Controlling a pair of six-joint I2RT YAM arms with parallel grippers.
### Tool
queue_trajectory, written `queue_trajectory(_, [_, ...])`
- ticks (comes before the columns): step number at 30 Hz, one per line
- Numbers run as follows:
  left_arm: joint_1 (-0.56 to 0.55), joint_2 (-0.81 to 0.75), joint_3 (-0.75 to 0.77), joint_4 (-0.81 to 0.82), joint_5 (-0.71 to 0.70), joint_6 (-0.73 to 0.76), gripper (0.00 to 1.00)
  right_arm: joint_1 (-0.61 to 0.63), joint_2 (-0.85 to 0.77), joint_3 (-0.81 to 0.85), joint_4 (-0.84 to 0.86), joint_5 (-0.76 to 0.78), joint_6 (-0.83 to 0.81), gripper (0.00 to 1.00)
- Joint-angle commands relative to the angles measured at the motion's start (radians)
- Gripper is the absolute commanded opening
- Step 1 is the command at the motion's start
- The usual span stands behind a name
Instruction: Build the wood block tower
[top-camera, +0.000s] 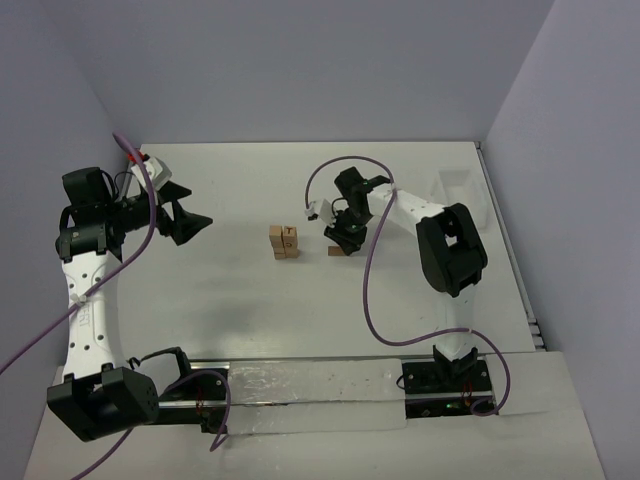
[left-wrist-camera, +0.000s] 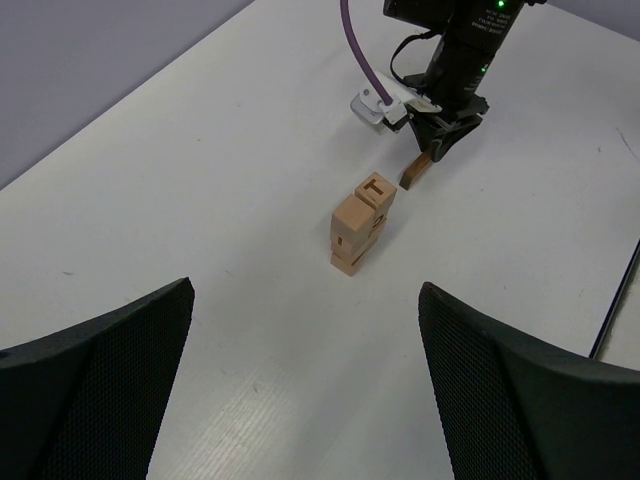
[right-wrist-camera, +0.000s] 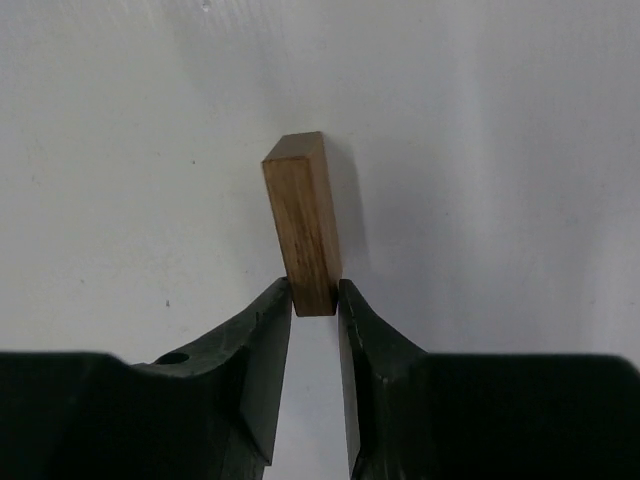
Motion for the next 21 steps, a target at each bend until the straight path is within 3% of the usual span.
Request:
queue_trajectory(1, [0.007,-0.004,0.015,0.063,0.019,-0.107,0.99,0.001,0.007,-0.021,0.032,0.012,-0.013,0.27])
queue_trajectory(6, [0.008,-0.018,0.002,0.107,-0.024,-0.235,0.99,0.000,-0.015,-0.032,0.016,0.008,-0.006,0.04])
queue_trajectory(10, [0.007,-0.024,0.020,0.104,-0.070,-0.288,0.99,-0.005,-0.097,-0.053,-0.018,-0.017,0.006,0.00])
queue_trajectory(14, [-0.006,-0.023,0.101,-0.179,0.013,0.070,0.99,-0.063,-0.195,-0.037,-0.165,-0.173,0.018,0.00])
queue_trajectory(18, [-0.134,-0.083,0.089,-0.192,-0.057,0.194,0.99,-0.099,-0.256,-0.011,-0.354,-0.351,-0.022,0.00])
queue_trajectory(21, [-0.293,-0.080,0.084,-0.205,-0.168,0.250,0.91,-0.100,-0.298,-0.026,-0.459,-0.476,-0.045,0.00])
